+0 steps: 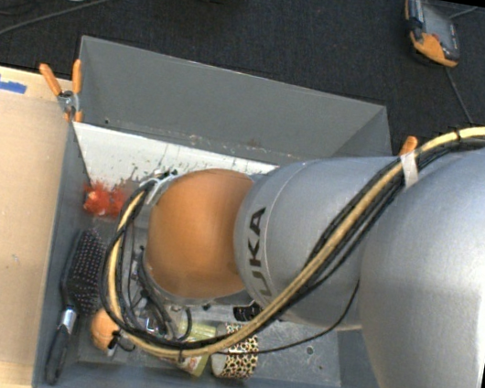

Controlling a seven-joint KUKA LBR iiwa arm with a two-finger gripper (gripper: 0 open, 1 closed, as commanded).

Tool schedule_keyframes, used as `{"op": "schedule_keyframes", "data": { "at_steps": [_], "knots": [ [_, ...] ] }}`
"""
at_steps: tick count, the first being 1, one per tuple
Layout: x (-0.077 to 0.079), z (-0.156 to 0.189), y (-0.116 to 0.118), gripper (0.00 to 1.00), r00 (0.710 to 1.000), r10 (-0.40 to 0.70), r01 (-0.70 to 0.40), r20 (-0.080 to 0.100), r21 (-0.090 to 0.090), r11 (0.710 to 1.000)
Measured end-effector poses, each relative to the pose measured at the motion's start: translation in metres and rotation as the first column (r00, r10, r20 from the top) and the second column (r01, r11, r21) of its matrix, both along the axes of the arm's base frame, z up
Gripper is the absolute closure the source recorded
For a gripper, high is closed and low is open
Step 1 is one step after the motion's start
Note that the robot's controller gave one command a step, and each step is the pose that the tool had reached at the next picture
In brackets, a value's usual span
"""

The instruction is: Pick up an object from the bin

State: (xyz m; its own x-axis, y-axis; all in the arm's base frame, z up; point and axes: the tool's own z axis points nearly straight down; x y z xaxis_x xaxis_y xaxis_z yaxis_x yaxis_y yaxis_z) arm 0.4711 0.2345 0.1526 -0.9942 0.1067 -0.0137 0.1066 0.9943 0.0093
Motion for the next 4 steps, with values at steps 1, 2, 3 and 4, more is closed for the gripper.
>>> {"op": "schedule_keyframes", "data": {
  "at_steps": [1, 2, 3, 4],
  "knots": [
    [-0.002, -0.056, -0.011, 0.0, 0.997, 0.076, -0.076, -0.017, -0.01, 0.997],
    [0.004, -0.082, -0.007, 0.0, 0.992, -0.126, 0.126, -0.005, -0.001, 0.992],
    [-0.001, -0.084, -0.011, 1.0, 0.991, 0.131, -0.132, -0.017, -0.009, 0.991],
    [-0.001, -0.084, -0.011, 1.0, 0.991, 0.13, -0.13, -0.017, -0.009, 0.991]
  ]
}}
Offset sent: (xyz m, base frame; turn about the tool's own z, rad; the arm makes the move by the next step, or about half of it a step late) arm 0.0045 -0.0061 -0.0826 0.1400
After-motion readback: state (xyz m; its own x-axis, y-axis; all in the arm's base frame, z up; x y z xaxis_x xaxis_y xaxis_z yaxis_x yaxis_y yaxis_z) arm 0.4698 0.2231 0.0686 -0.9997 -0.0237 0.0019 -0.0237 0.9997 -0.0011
